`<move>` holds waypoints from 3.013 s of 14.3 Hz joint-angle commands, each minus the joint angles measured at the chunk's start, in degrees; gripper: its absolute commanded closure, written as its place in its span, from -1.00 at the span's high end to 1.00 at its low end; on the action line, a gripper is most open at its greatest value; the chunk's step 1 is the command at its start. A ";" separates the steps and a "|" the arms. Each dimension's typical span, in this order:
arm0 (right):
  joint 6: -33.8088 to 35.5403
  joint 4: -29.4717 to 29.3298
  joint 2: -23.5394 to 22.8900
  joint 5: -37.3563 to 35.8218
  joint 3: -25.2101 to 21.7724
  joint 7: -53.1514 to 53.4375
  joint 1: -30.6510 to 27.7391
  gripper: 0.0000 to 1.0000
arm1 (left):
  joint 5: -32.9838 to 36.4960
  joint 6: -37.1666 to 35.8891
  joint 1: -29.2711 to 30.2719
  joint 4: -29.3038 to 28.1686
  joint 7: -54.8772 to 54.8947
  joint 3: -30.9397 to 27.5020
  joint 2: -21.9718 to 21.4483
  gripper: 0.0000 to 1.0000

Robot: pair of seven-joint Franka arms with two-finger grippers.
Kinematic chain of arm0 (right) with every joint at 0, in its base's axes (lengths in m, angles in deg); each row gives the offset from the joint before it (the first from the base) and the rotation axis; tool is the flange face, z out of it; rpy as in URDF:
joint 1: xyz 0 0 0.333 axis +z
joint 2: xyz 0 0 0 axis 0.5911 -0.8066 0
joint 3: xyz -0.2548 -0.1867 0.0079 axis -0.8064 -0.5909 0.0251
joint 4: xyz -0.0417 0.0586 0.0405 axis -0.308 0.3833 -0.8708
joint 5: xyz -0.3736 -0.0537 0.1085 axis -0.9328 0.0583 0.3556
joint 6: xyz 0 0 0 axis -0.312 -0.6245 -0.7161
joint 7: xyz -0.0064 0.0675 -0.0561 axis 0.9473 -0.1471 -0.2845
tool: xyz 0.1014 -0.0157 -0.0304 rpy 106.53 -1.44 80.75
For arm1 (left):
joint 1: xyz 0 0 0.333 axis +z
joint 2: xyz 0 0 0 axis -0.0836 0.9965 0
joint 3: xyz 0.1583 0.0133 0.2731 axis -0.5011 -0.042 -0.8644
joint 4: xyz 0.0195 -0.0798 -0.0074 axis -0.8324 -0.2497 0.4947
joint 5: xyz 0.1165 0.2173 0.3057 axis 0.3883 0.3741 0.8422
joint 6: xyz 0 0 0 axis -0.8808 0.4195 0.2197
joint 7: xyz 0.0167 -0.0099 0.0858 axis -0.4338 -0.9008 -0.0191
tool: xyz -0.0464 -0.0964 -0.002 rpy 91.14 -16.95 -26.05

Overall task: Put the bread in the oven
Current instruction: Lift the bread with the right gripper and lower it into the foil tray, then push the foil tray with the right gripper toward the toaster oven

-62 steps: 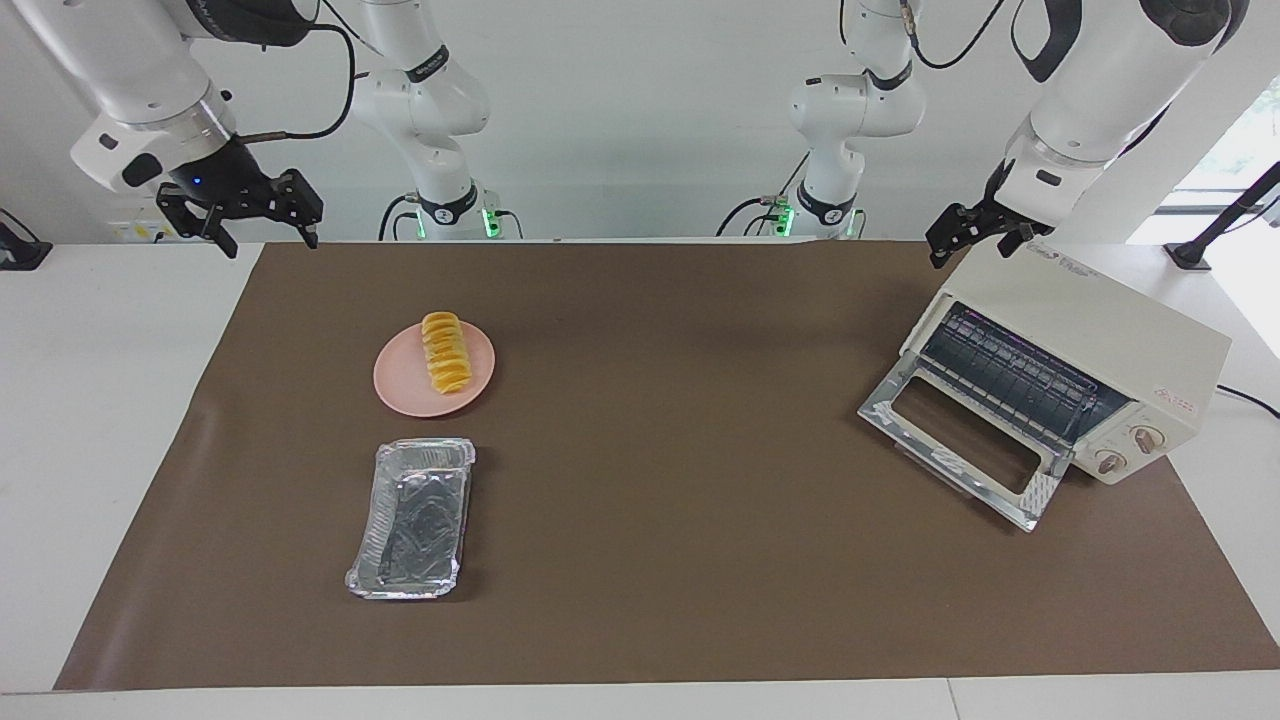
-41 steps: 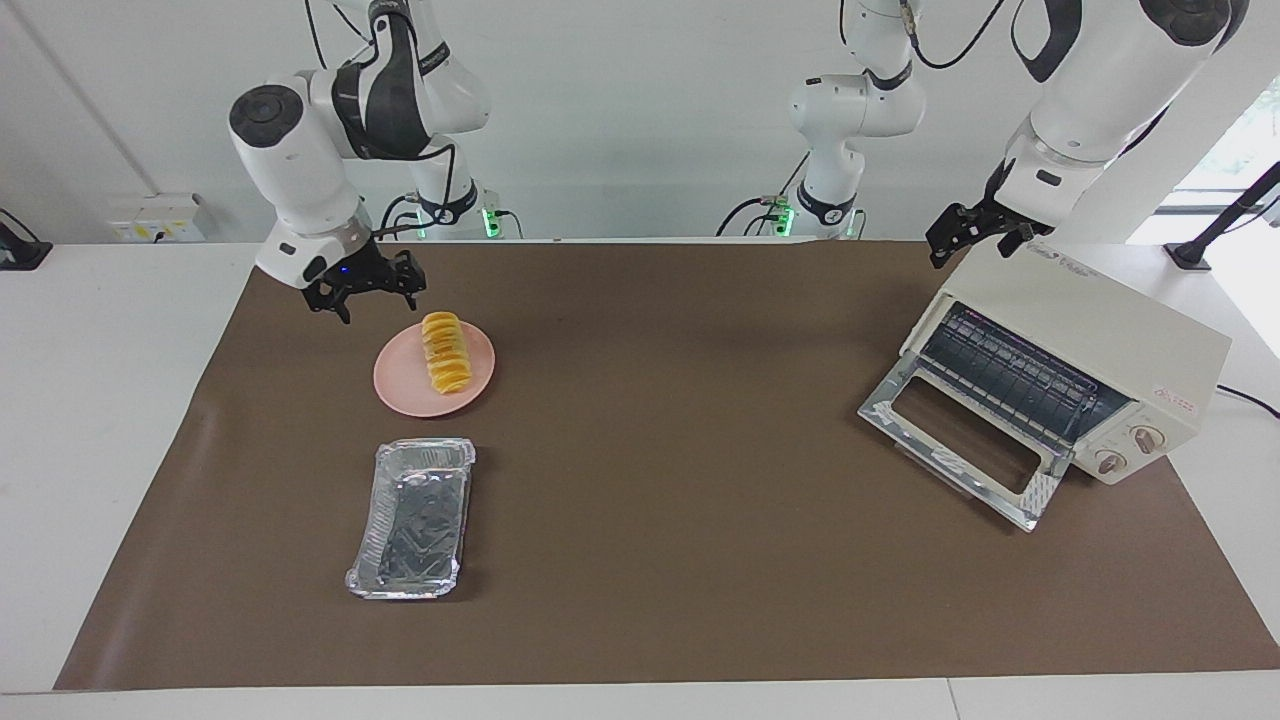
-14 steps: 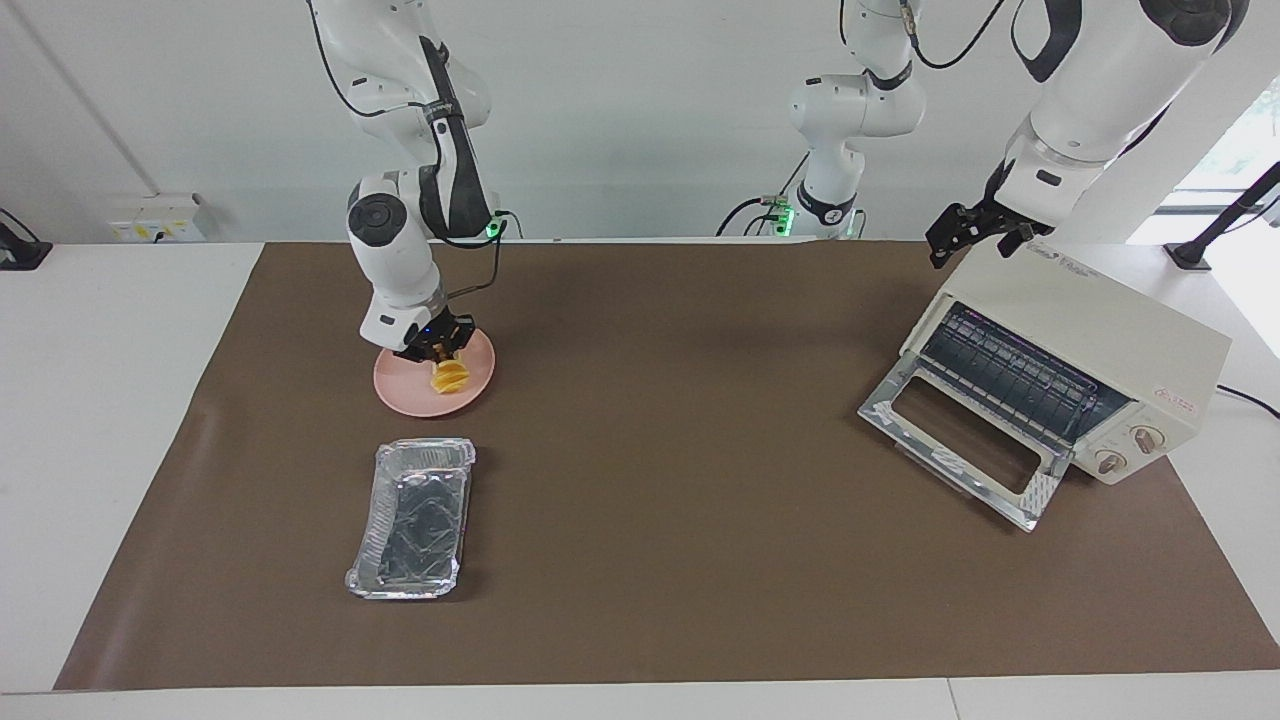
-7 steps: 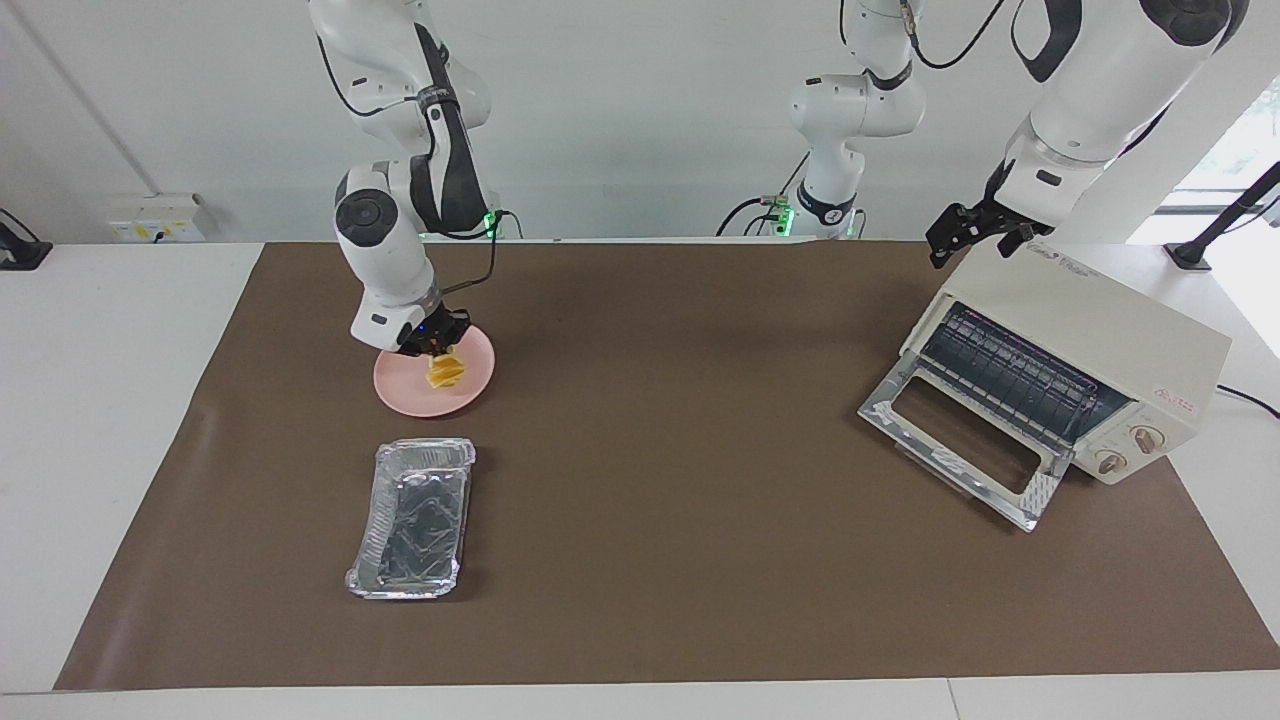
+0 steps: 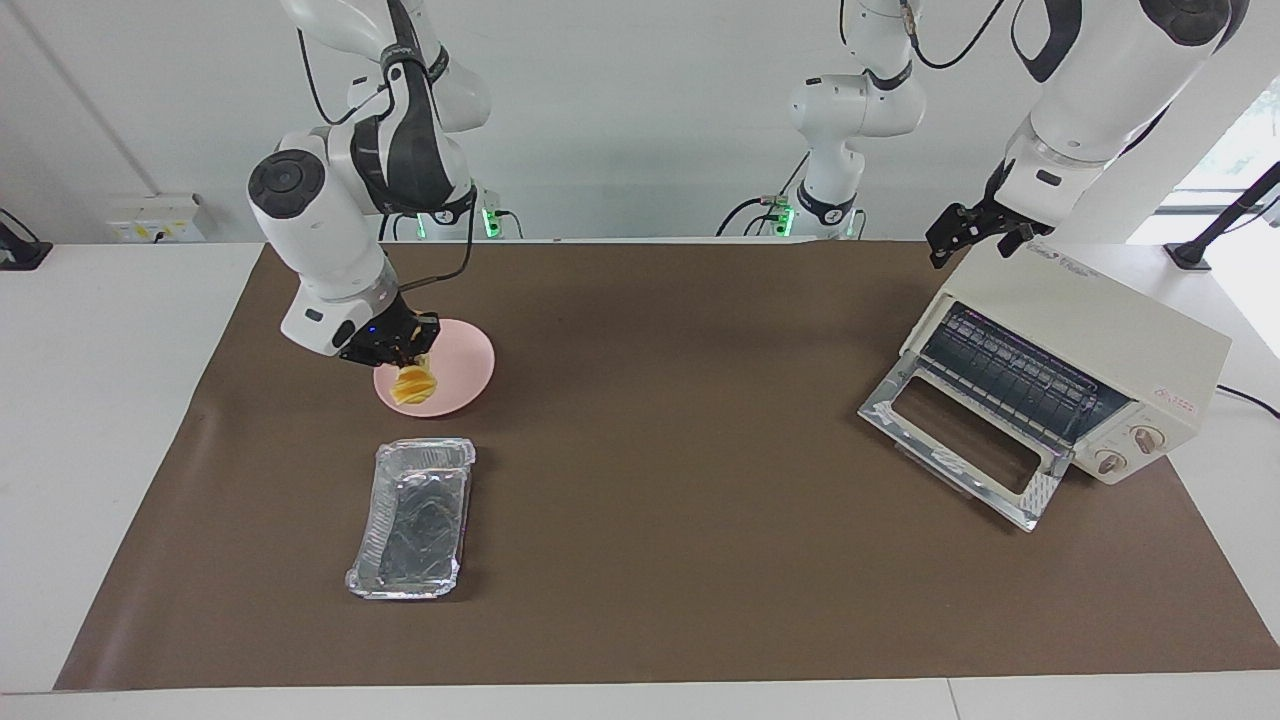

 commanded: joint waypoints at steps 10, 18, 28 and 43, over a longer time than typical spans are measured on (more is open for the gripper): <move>-0.11 -35.62 -32.96 -0.56 -0.73 7.94 0.04 -1.00 | -0.75 0.07 0.50 -1.59 -0.06 0.12 -1.47 1.00; -6.54 -32.10 -33.76 -1.79 -0.64 11.64 0.40 -1.00 | -0.75 0.07 0.50 -1.59 -0.06 0.12 -1.47 1.00; -2.59 -31.13 -31.22 -2.23 -0.73 10.94 -0.31 1.00 | -0.75 0.07 0.50 -1.59 -0.06 0.12 -1.47 1.00; -13.40 -21.38 -29.10 -4.60 -1.52 -0.40 -4.00 -0.22 | -0.75 0.07 0.50 -1.59 0.03 0.12 -1.47 1.00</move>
